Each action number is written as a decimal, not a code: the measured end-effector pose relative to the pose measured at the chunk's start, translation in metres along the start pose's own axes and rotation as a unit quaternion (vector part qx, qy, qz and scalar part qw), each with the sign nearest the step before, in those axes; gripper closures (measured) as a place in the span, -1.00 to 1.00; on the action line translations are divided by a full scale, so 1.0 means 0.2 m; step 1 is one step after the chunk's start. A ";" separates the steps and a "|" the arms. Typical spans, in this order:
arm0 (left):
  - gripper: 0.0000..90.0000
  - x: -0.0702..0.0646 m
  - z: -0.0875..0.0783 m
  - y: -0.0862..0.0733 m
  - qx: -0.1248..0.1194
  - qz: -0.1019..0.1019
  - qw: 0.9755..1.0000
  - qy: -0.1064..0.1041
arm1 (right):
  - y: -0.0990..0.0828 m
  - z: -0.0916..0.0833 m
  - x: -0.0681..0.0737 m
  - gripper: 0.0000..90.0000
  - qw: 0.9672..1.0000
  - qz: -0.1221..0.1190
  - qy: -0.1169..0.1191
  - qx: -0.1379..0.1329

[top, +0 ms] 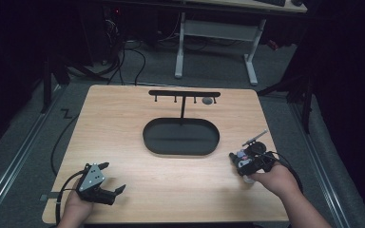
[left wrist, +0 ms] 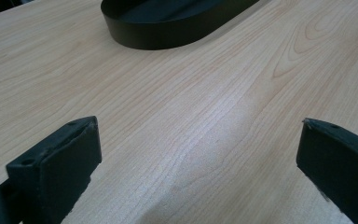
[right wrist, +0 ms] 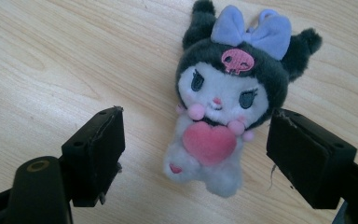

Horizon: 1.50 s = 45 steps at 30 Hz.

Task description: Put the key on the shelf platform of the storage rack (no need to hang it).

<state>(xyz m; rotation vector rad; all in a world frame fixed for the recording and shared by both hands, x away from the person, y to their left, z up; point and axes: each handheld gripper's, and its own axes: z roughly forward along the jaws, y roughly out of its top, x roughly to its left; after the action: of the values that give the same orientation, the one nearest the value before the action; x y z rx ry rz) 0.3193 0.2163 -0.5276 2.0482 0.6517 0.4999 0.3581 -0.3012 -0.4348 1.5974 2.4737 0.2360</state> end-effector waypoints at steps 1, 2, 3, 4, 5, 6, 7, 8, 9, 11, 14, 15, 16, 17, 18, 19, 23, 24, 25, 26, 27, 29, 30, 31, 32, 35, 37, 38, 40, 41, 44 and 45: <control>-0.99 0.00 0.00 0.00 0.000 0.000 1.000 0.001 | 0.00 0.00 0.00 -0.58 1.000 0.001 0.000 0.000; -0.99 0.00 0.00 0.00 -0.001 0.000 1.000 0.001 | 0.00 0.00 0.00 -0.59 1.000 0.002 0.000 0.000; -0.99 0.00 0.00 0.00 -0.002 0.000 1.000 0.000 | 0.00 0.00 0.00 -0.60 1.000 0.002 0.000 0.001; -0.99 0.00 0.00 0.00 0.000 0.001 1.000 0.000 | -0.01 0.00 0.00 -0.61 1.000 0.000 0.000 0.000; -0.99 0.00 0.00 0.00 0.000 0.000 1.000 0.000 | -0.01 0.01 0.00 -0.62 1.000 0.002 -0.002 0.000; -0.99 0.00 0.00 0.00 -0.001 -0.001 1.000 0.000 | -0.01 0.01 0.00 -0.63 1.000 0.002 0.000 0.002; -0.99 0.00 0.00 0.00 -0.001 -0.001 1.000 0.000 | -0.01 0.02 0.00 -0.64 1.000 0.004 0.000 0.001; -0.99 0.00 0.00 0.00 -0.001 -0.001 1.000 0.000 | -0.02 0.02 -0.01 -0.64 1.000 0.005 -0.001 0.002; -0.99 0.00 0.00 0.00 -0.001 -0.001 1.000 0.000 | -0.02 0.02 -0.01 -0.65 1.000 0.005 -0.002 0.005; -0.99 0.00 0.00 0.00 -0.001 -0.001 1.000 0.000 | -0.02 0.03 -0.02 -0.65 1.000 0.009 0.001 0.007; -0.99 0.00 0.00 0.00 -0.001 -0.001 1.000 0.000 | -0.02 0.04 -0.03 -0.66 1.000 0.016 0.002 0.004; -0.99 0.00 0.00 0.00 0.000 0.000 1.000 0.000 | -0.02 0.05 -0.03 -0.66 1.000 0.018 0.002 0.005; -0.99 0.00 0.00 0.00 0.000 -0.001 1.000 -0.001 | -0.02 0.05 -0.03 -0.66 1.000 0.021 0.004 0.006; -0.99 0.00 0.00 0.00 0.000 -0.001 1.000 -0.001 | -0.02 0.05 -0.03 -0.66 1.000 0.021 0.004 0.006; -0.99 0.00 0.00 0.00 0.000 0.000 1.000 0.000 | -0.03 0.07 -0.03 -0.66 1.000 0.024 0.005 0.004; -0.99 0.00 0.00 0.00 0.000 0.000 1.000 0.000 | -0.03 0.07 -0.04 -0.66 1.000 0.025 0.005 0.004; -0.99 0.00 0.00 0.00 0.000 -0.001 1.000 0.000 | -0.04 0.08 -0.04 -0.66 0.999 0.031 0.005 0.006; -0.99 0.00 0.00 0.00 0.000 -0.001 1.000 -0.001 | -0.04 0.08 -0.04 -0.66 0.999 0.031 0.007 0.004; -0.99 0.00 0.00 0.00 0.000 0.000 1.000 -0.001 | -0.04 0.08 -0.04 -0.66 0.999 0.032 0.007 0.006; -0.99 0.00 0.00 0.00 0.002 0.000 1.000 -0.002 | -0.04 0.09 -0.04 -0.66 0.999 0.033 0.007 0.008; -0.99 -0.01 0.00 0.00 0.001 0.000 1.000 -0.002 | -0.04 0.10 -0.04 -0.66 0.999 0.033 0.008 0.007; -0.99 -0.01 0.00 0.00 0.002 0.002 1.000 -0.003 | -0.04 0.11 -0.05 -0.66 0.999 0.035 0.009 0.015; -0.99 -0.01 0.00 0.00 0.002 0.002 1.000 -0.003 | -0.04 0.12 -0.05 -0.66 0.999 0.036 0.008 0.013; -0.99 -0.01 0.00 0.00 0.002 0.002 1.000 -0.003 | -0.04 0.12 -0.05 -0.66 0.999 0.038 0.007 0.015; -0.99 -0.01 0.00 0.00 0.001 0.001 1.000 -0.002 | -0.05 0.13 -0.05 -0.66 0.999 0.040 0.007 0.013; -0.99 0.00 0.00 0.00 0.003 0.001 1.000 -0.002 | -0.06 0.16 -0.05 -0.65 0.999 0.043 0.009 0.014; -0.99 0.00 0.00 0.00 0.003 0.001 1.000 -0.002 | -0.06 0.17 -0.05 -0.65 0.999 0.045 0.008 0.018; -0.99 -0.01 0.00 0.00 0.002 0.001 1.000 -0.003 | -0.07 0.19 -0.06 -0.64 0.999 0.050 0.008 0.016; -0.99 0.00 0.00 0.00 0.003 0.001 1.000 -0.003 | -0.07 0.19 -0.06 -0.64 0.999 0.051 0.011 0.017; -0.99 0.00 0.00 0.00 0.003 0.000 1.000 -0.002 | -0.06 0.20 -0.06 -0.63 0.998 0.052 0.010 0.017; -0.99 0.00 0.00 0.00 0.004 0.001 1.000 -0.003 | -0.06 0.22 -0.06 -0.58 0.998 0.050 0.008 0.022; -0.99 0.00 0.00 0.00 0.004 0.001 1.000 -0.003 | -0.06 0.22 -0.06 -0.55 0.998 0.052 0.007 0.022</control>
<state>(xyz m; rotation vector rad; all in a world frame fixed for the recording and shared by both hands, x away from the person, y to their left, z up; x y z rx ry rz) 0.3193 0.2158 -0.5287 2.0573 0.6480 0.4933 0.3628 -0.3154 -0.4801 1.7506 2.4251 0.2088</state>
